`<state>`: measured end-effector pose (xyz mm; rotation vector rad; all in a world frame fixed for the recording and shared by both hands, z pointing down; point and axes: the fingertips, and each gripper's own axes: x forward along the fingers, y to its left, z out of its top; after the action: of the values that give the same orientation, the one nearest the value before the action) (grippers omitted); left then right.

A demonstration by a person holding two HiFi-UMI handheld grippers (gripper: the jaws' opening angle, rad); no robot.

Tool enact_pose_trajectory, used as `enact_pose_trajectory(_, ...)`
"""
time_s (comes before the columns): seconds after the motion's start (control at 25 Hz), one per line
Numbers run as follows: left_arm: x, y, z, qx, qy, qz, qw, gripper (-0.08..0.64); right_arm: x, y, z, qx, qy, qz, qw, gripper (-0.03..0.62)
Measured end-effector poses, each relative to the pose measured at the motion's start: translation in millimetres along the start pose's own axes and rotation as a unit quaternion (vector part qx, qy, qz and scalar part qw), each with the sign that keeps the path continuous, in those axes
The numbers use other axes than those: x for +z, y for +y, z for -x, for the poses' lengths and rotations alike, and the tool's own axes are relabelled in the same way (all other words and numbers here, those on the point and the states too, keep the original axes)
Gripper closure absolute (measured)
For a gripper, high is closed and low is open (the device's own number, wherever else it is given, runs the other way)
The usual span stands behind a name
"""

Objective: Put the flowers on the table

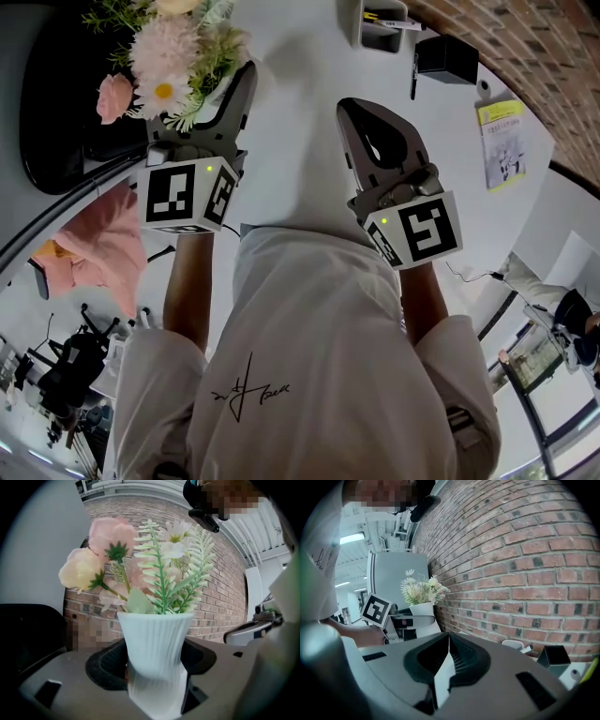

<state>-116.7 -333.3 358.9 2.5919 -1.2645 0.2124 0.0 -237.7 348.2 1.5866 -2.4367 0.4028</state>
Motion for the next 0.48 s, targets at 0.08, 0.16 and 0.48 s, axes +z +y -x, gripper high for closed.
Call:
enact_pose_trajectory(0.08,-1.8,2.1,-5.3,0.000,0.003,0.000,1.0000,0.230,0.3,-1.4,-4.1,0.001,0.000,-0.001,1.000,0.566)
enact_pose_trajectory(0.16,-4.2,5.0,-10.3,0.001,0.005,0.000,1.0000,0.230,0.2,-2.9,-7.5,0.001,0.001,-0.002,1.000,0.566)
enact_pose_trajectory(0.48,-11.8,23.6,-30.2,0.017,0.011,-0.018,0.9996,0.230,-7.5,-13.0,-21.4,-0.006,0.014,-0.018,1.000,0.566)
